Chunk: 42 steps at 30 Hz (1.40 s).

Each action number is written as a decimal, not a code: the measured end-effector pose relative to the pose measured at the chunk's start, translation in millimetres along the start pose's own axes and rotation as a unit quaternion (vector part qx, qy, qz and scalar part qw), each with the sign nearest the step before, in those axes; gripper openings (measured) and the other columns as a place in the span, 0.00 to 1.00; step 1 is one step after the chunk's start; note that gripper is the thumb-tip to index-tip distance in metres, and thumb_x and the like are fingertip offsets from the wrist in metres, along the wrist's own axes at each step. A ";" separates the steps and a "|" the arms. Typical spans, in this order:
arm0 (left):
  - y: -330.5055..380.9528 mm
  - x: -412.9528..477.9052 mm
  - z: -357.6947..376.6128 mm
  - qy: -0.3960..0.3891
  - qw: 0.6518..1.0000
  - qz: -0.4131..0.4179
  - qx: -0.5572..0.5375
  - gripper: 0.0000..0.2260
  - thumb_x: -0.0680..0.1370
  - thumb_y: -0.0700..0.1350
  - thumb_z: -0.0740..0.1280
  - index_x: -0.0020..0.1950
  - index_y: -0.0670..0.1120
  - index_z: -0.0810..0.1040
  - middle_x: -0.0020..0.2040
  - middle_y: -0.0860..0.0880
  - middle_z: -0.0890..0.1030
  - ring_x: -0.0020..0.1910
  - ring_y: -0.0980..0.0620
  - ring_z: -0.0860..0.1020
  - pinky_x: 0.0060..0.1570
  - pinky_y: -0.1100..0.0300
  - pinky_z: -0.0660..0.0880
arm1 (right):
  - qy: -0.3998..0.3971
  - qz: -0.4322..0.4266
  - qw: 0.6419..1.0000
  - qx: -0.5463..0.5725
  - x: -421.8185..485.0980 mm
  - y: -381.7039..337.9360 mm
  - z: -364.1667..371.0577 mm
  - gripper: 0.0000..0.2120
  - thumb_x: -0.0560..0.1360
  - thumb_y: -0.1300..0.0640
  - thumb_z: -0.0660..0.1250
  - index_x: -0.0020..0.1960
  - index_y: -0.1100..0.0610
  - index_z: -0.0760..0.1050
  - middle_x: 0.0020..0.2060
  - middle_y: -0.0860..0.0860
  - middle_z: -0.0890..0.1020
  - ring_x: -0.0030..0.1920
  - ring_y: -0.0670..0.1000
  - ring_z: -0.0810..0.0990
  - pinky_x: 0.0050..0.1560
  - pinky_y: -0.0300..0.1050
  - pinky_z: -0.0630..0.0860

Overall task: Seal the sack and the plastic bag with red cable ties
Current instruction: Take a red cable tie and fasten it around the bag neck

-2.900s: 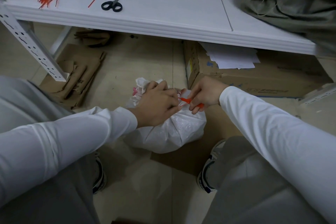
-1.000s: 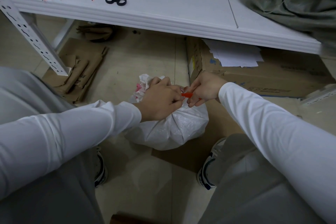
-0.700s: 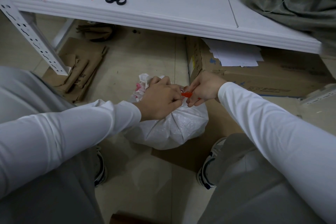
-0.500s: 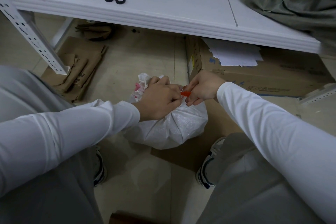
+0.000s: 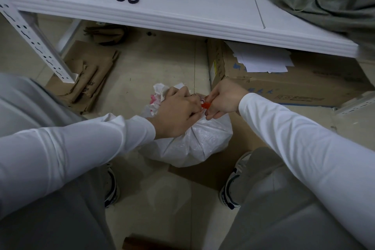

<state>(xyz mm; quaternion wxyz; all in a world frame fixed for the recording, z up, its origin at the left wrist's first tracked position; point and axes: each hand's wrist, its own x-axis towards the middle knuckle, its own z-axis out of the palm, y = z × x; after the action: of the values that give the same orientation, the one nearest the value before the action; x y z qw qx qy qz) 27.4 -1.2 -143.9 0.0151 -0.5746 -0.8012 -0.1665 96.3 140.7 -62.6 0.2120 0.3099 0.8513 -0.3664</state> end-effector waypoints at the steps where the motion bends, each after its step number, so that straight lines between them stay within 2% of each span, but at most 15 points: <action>1: 0.2 -1.3 0.9 0.005 1.000 0.002 0.000 0.23 0.78 0.57 0.49 0.44 0.52 0.83 0.45 0.58 0.81 0.45 0.53 0.68 0.49 0.56 0.58 | -0.002 0.002 1.000 -0.007 0.2 -0.2 0.7 0.15 0.64 0.69 0.77 0.51 0.64 0.82 0.43 0.57 0.85 0.42 0.52 0.86 0.49 0.48 0.82; 5: 1.3 -4.1 1.1 0.016 1.000 0.004 0.004 0.21 0.78 0.55 0.52 0.42 0.50 0.83 0.40 0.57 0.79 0.45 0.52 0.69 0.48 0.55 0.59 | -0.012 0.006 1.000 -0.012 0.2 -0.7 2.4 0.13 0.66 0.68 0.76 0.50 0.65 0.82 0.41 0.57 0.86 0.42 0.52 0.86 0.50 0.49 0.82; 8: 2.1 -3.7 -1.2 0.016 1.000 0.002 0.002 0.21 0.78 0.54 0.52 0.41 0.49 0.82 0.38 0.56 0.79 0.45 0.51 0.70 0.48 0.56 0.58 | -0.019 0.002 0.998 0.053 -2.6 -2.9 0.7 0.06 0.74 0.65 0.70 0.48 0.67 0.80 0.40 0.60 0.86 0.41 0.53 0.86 0.48 0.47 0.83; 10: 1.9 -2.4 -1.9 0.014 1.000 0.001 0.005 0.22 0.77 0.55 0.50 0.41 0.50 0.82 0.40 0.56 0.79 0.46 0.51 0.70 0.48 0.57 0.57 | -0.025 0.014 0.993 0.115 -4.8 -4.2 -2.7 0.10 0.77 0.59 0.67 0.49 0.67 0.79 0.39 0.59 0.86 0.40 0.53 0.86 0.46 0.45 0.83; 12: 1.5 -1.2 -2.2 0.010 1.000 -0.005 0.005 0.23 0.77 0.56 0.48 0.42 0.50 0.82 0.42 0.57 0.80 0.46 0.52 0.70 0.48 0.57 0.57 | -0.034 0.025 0.985 0.166 -6.1 -3.4 -7.3 0.12 0.78 0.57 0.66 0.52 0.67 0.78 0.40 0.59 0.86 0.41 0.53 0.86 0.43 0.44 0.83; 23: 1.3 -3.9 -0.4 0.016 1.000 0.024 0.003 0.20 0.78 0.55 0.52 0.44 0.51 0.83 0.42 0.57 0.81 0.46 0.52 0.71 0.50 0.56 0.59 | -0.070 0.062 0.967 0.238 -5.9 2.1 -8.7 0.13 0.75 0.60 0.70 0.54 0.69 0.78 0.41 0.60 0.86 0.43 0.52 0.86 0.45 0.43 0.82; 29: 1.8 -8.7 0.0 0.013 1.000 0.023 0.009 0.20 0.78 0.55 0.52 0.46 0.51 0.83 0.43 0.58 0.80 0.47 0.51 0.71 0.50 0.55 0.58 | -0.088 0.077 0.958 0.263 -4.6 4.0 -1.7 0.14 0.75 0.61 0.70 0.56 0.69 0.77 0.43 0.61 0.85 0.41 0.51 0.85 0.43 0.41 0.82; 36: 6.1 -12.4 3.0 0.045 0.999 0.012 0.003 0.16 0.77 0.53 0.57 0.42 0.49 0.82 0.41 0.58 0.79 0.45 0.50 0.71 0.48 0.54 0.60 | -0.088 0.073 0.950 0.290 -3.5 9.3 0.8 0.11 0.75 0.62 0.70 0.53 0.68 0.77 0.39 0.59 0.85 0.38 0.50 0.85 0.42 0.42 0.82; 39: 8.0 -13.8 4.1 0.064 0.998 -0.004 -0.015 0.15 0.77 0.51 0.57 0.41 0.48 0.82 0.42 0.58 0.79 0.44 0.50 0.72 0.47 0.56 0.59 | -0.097 0.082 0.938 0.323 -3.1 10.3 0.3 0.11 0.75 0.61 0.70 0.53 0.68 0.77 0.37 0.58 0.85 0.36 0.49 0.85 0.38 0.40 0.83; 42: 6.7 -11.7 2.0 0.067 0.997 -0.013 -0.024 0.16 0.76 0.51 0.56 0.40 0.48 0.81 0.42 0.58 0.79 0.44 0.50 0.71 0.46 0.57 0.56 | -0.106 0.087 0.921 0.364 -1.8 12.5 -2.3 0.13 0.74 0.61 0.70 0.55 0.67 0.78 0.43 0.59 0.85 0.40 0.50 0.86 0.38 0.40 0.83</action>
<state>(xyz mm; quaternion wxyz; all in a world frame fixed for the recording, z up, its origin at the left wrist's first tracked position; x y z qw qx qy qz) 37.9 -9.4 -146.6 0.0523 -0.5516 -0.8017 -0.2242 105.8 148.5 -66.3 0.2043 0.3982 0.6012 -0.6619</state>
